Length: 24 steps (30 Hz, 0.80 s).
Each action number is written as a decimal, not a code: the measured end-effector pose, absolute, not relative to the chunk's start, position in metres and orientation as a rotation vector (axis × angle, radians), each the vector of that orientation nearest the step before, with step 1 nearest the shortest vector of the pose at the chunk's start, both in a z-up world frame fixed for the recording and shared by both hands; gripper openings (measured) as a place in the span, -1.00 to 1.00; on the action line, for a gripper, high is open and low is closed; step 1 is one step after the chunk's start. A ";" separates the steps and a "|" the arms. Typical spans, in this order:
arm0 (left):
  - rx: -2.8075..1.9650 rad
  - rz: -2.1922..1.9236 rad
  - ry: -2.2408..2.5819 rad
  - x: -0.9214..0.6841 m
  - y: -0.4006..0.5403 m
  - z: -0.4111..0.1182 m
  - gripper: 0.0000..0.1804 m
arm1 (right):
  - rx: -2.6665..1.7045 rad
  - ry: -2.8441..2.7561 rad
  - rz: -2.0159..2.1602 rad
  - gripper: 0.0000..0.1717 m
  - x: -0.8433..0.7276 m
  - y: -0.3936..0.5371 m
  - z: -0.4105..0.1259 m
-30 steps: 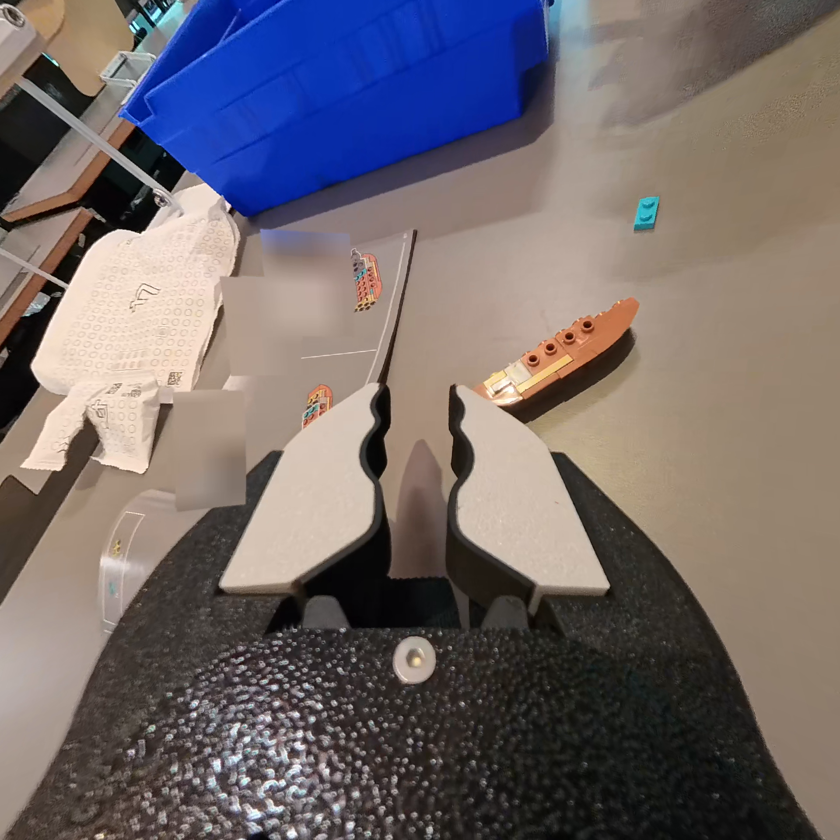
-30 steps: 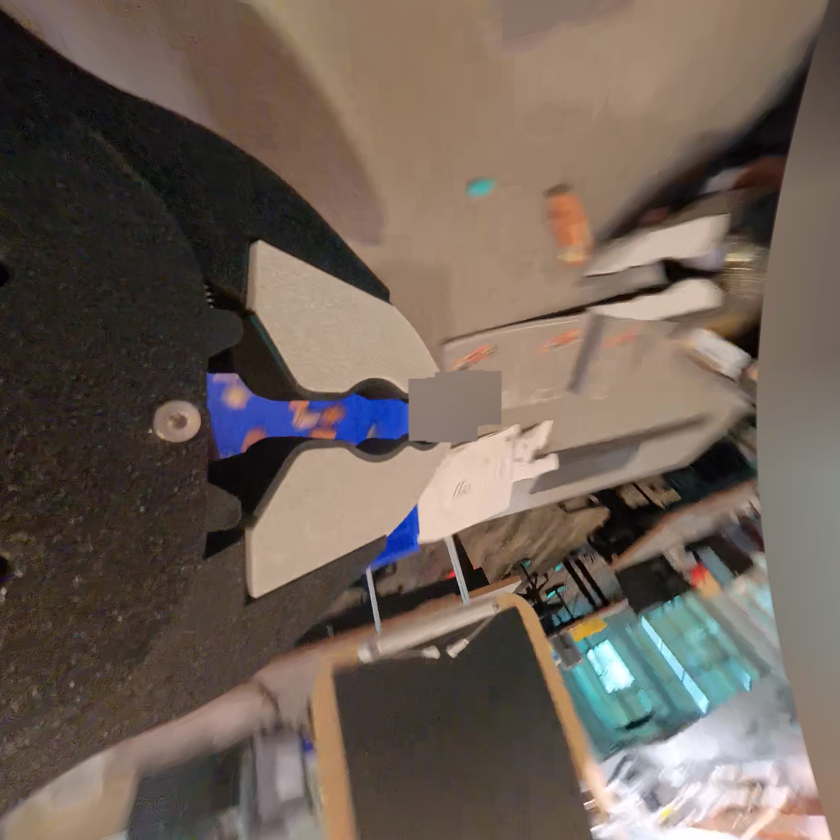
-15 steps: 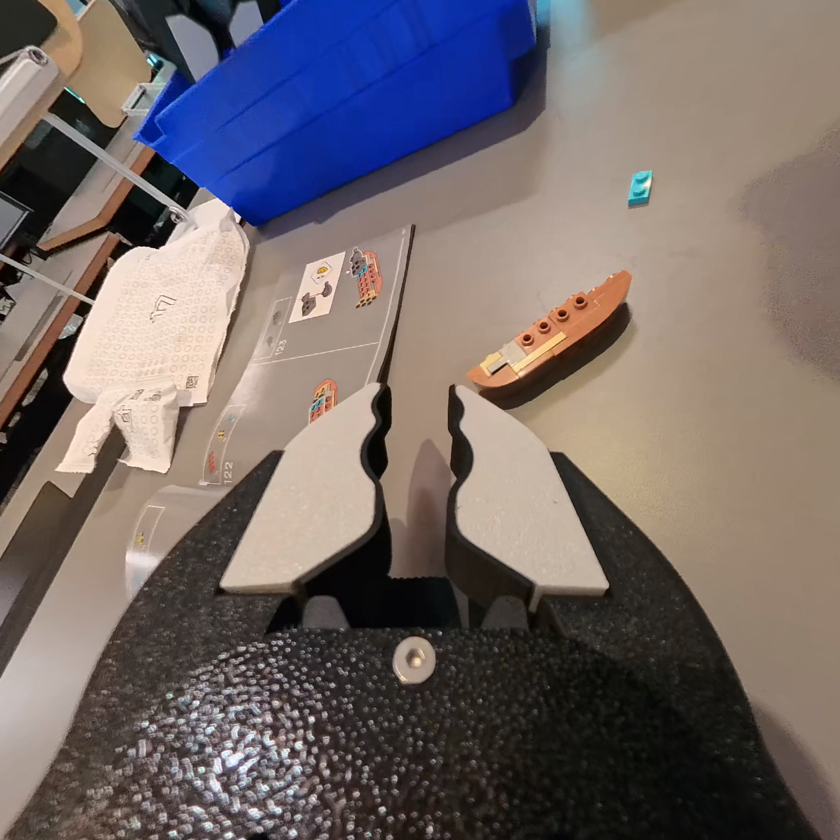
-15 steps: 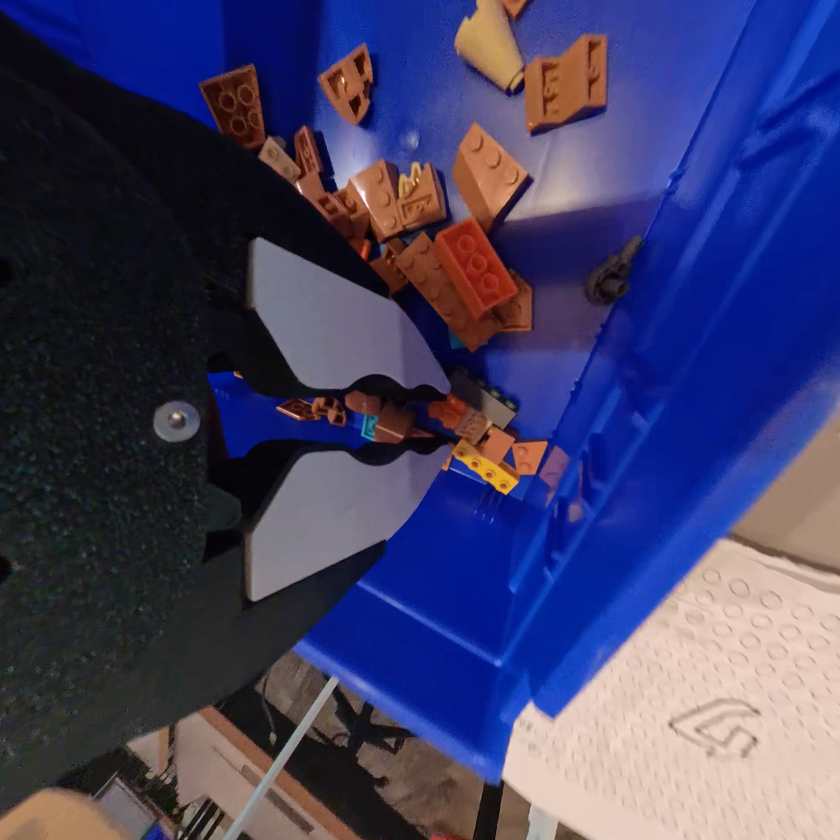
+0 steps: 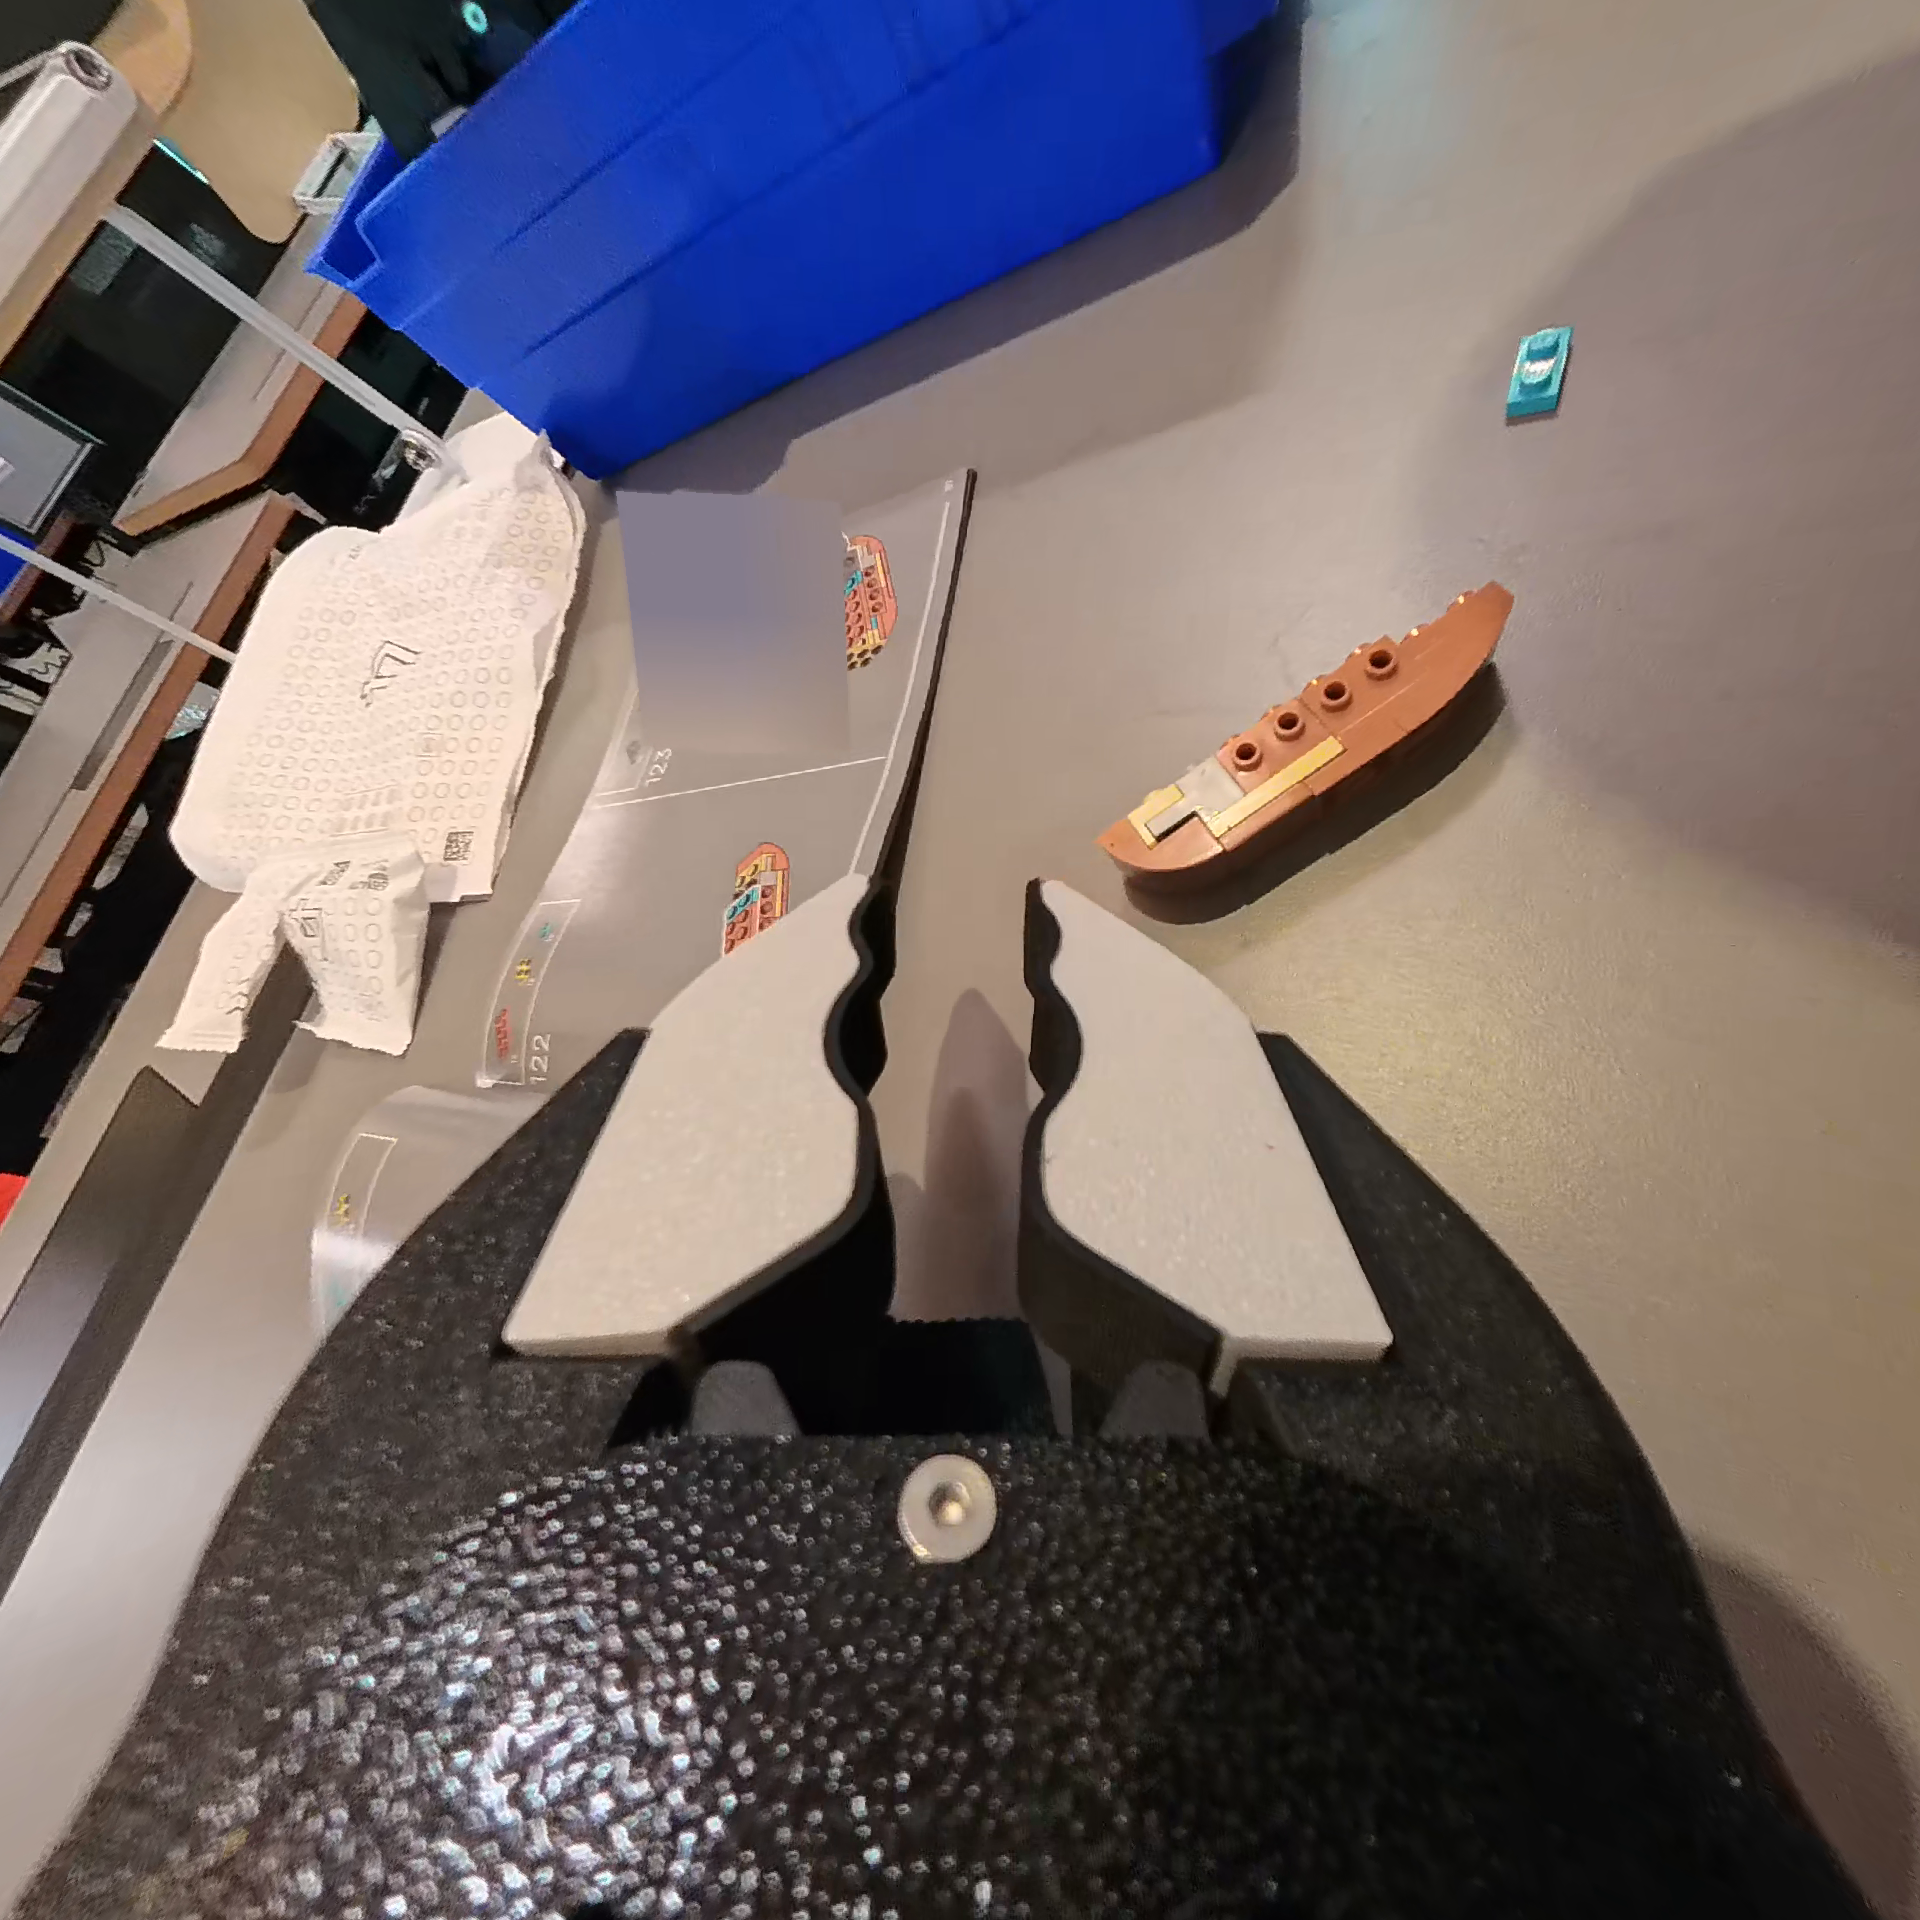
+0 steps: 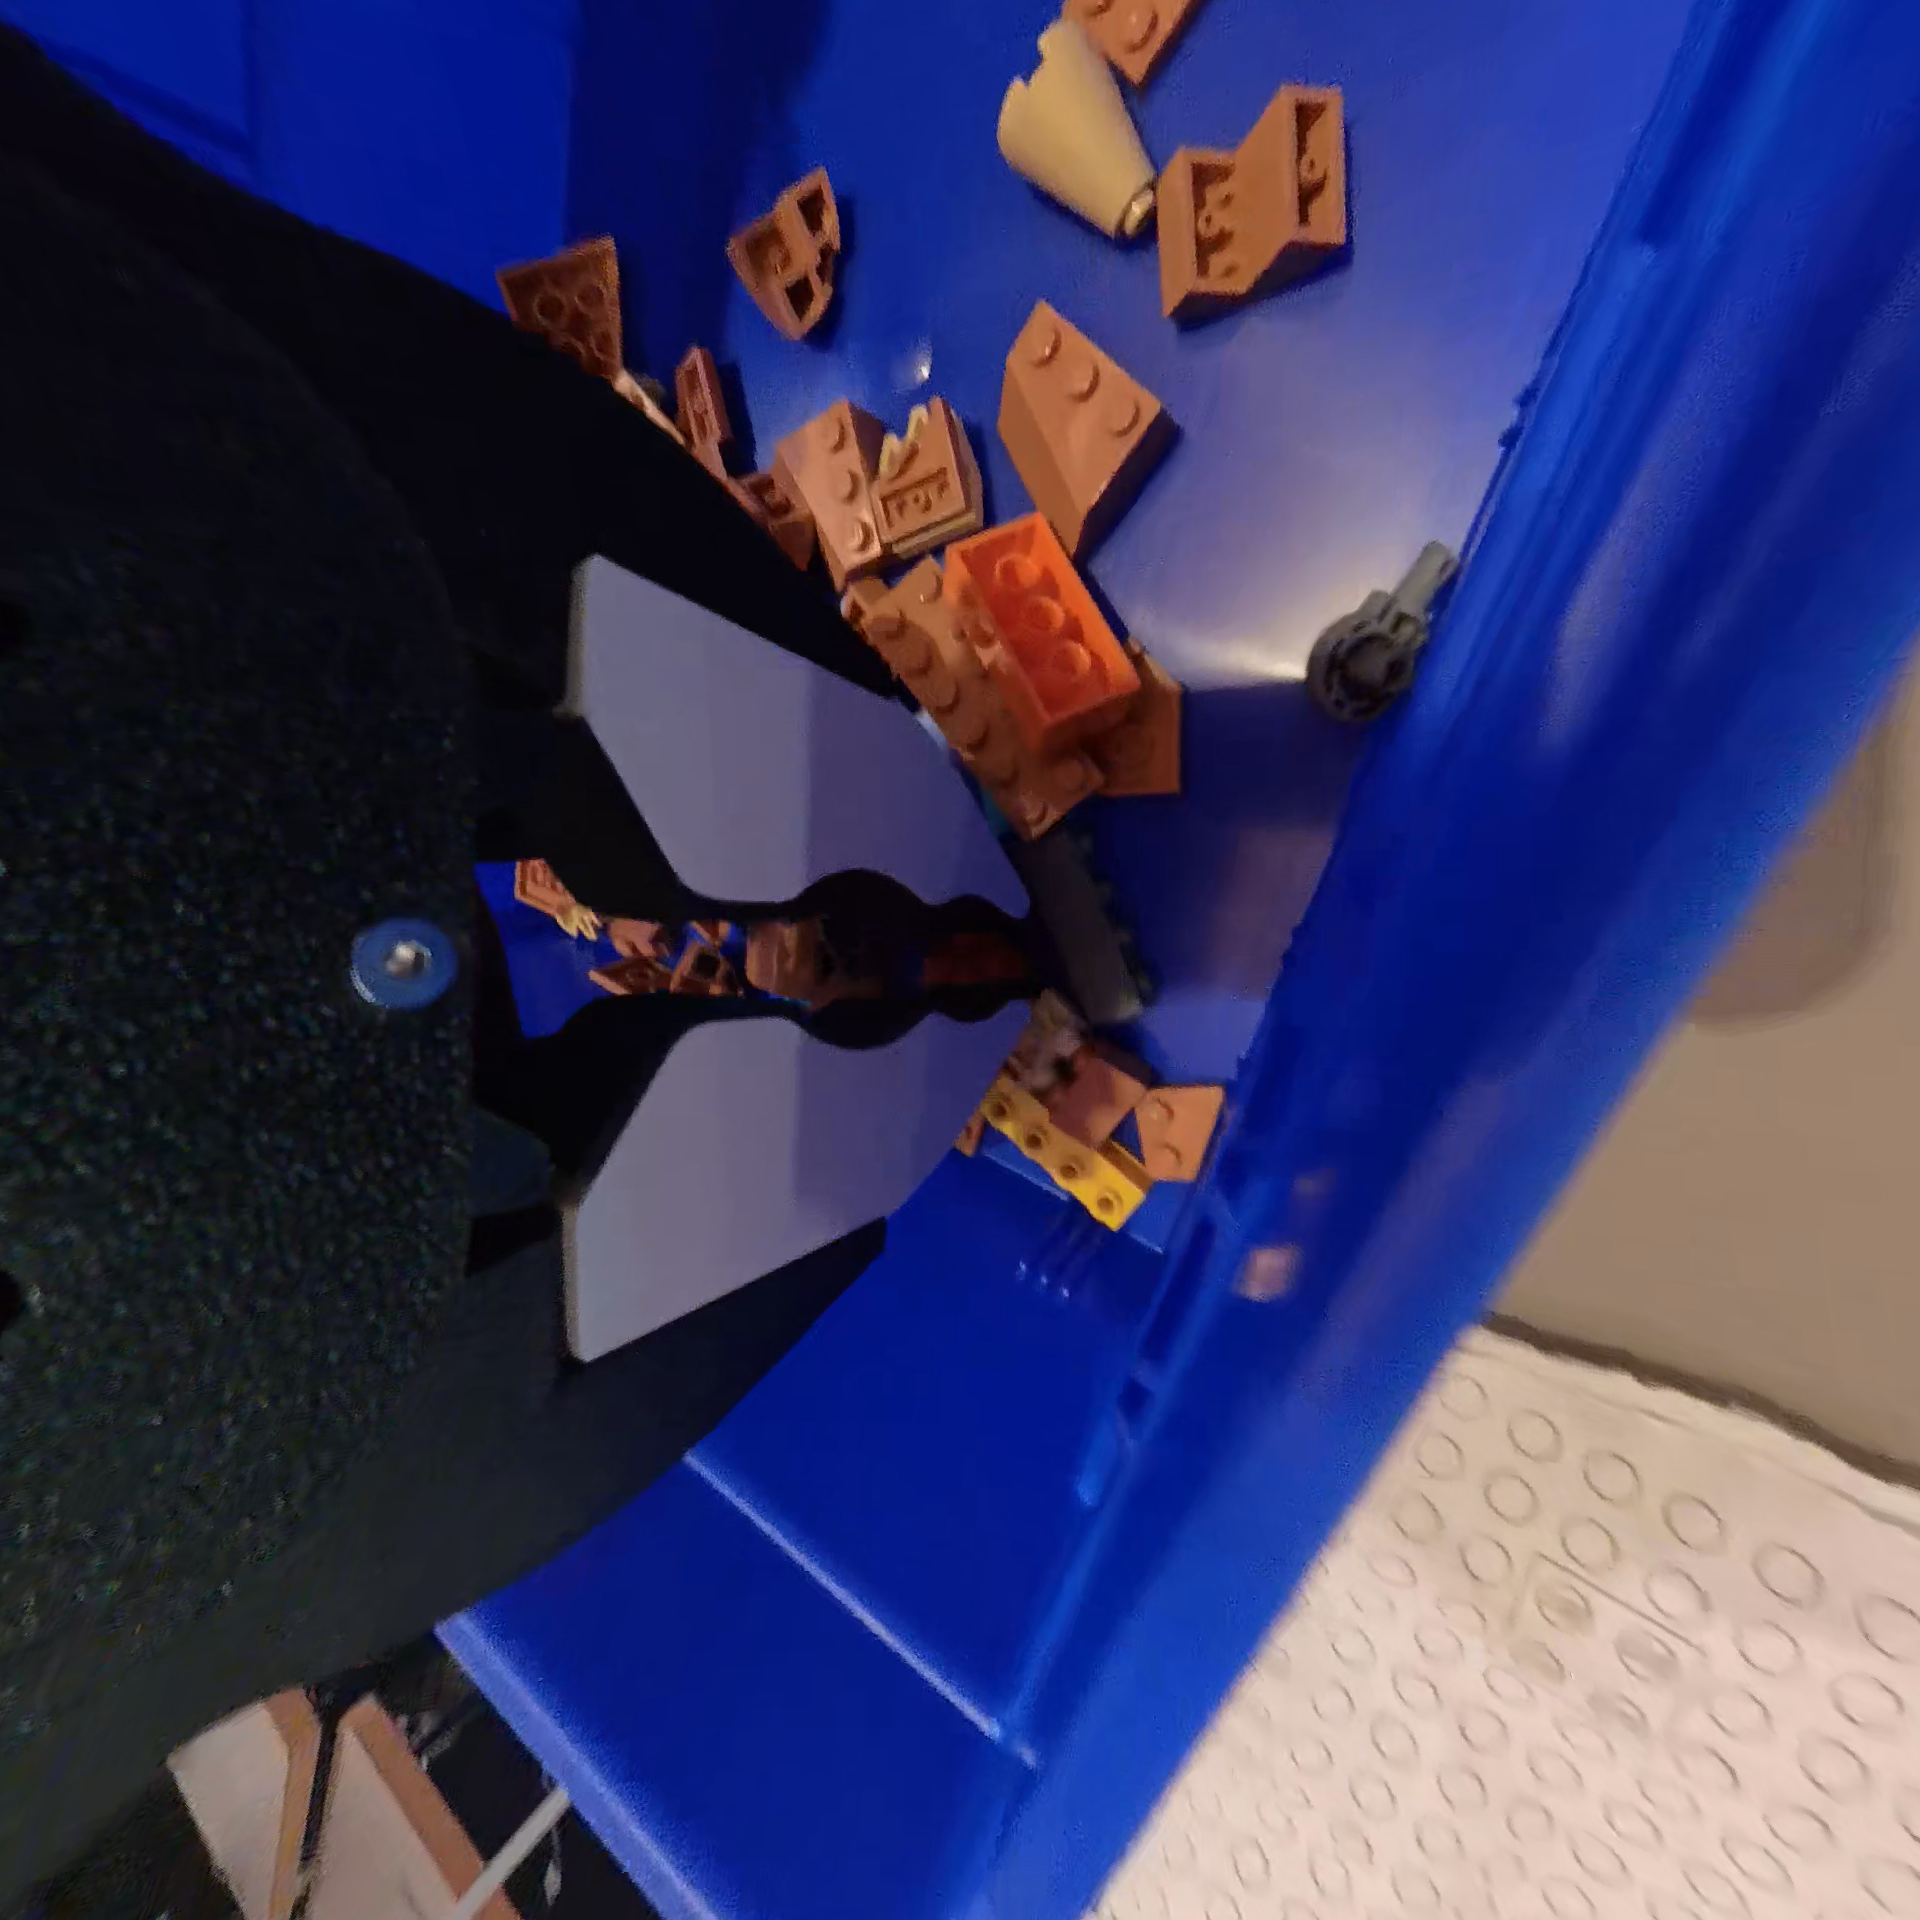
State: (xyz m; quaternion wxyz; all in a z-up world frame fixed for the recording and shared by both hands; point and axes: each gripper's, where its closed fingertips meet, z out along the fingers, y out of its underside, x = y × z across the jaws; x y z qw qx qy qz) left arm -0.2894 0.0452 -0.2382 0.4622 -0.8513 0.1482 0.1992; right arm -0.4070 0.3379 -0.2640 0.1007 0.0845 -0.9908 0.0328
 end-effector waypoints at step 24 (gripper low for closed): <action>-2.113 0.499 0.389 -0.288 0.046 -0.242 -0.74 | 0.035 -2.917 0.114 -0.81 -0.415 0.334 -0.262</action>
